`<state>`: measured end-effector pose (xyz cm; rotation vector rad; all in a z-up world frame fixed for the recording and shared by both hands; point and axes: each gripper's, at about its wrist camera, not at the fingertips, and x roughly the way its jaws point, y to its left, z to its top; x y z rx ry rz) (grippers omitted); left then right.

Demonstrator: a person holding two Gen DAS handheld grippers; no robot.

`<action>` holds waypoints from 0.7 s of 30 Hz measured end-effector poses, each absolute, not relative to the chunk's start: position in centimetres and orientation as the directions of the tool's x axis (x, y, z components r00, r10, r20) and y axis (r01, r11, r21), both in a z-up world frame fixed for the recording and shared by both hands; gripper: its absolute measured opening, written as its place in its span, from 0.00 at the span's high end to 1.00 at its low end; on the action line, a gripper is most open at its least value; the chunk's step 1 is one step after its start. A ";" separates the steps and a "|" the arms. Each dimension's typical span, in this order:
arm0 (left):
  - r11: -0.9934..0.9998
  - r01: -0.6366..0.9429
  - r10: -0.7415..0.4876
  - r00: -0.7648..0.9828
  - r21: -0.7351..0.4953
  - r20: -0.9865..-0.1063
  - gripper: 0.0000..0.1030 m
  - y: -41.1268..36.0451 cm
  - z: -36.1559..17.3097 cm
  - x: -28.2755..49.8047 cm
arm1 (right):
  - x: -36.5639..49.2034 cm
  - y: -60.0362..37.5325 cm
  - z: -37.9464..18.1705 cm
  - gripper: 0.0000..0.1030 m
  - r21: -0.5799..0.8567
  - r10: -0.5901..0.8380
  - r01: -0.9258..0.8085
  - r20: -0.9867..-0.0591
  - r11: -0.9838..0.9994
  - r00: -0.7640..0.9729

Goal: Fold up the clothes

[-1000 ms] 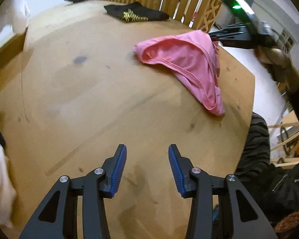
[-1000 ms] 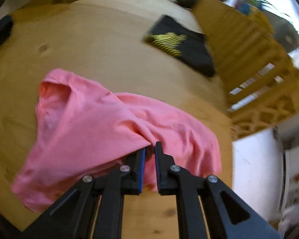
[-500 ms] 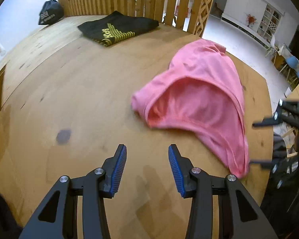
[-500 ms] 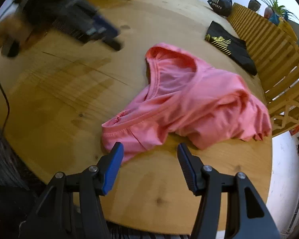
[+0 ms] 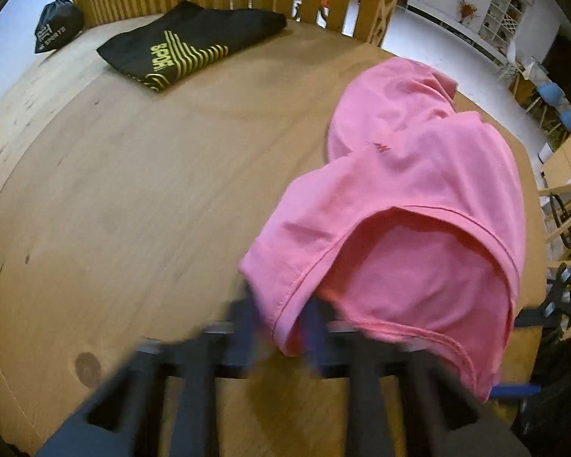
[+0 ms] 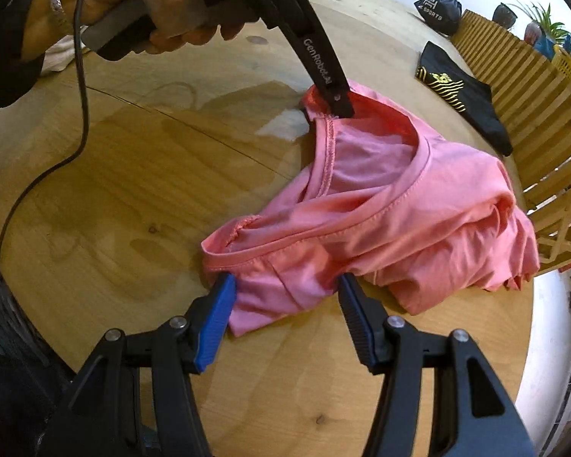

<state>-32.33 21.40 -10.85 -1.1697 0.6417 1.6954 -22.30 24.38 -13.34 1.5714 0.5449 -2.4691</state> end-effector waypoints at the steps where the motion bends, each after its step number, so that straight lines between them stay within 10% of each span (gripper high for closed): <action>1: -0.409 -0.909 0.408 -0.108 -0.076 -0.907 0.94 21.3 -10.8 -32.0 | -22.2 24.7 -13.3 0.92 -0.210 0.053 0.326 -0.901 -0.922 -0.430; 21: -0.556 -0.782 0.619 -0.164 -0.282 -0.768 0.95 1.2 -2.5 -20.0 | -17.3 29.3 -5.5 0.94 -0.183 0.010 0.231 -0.804 -0.956 -0.594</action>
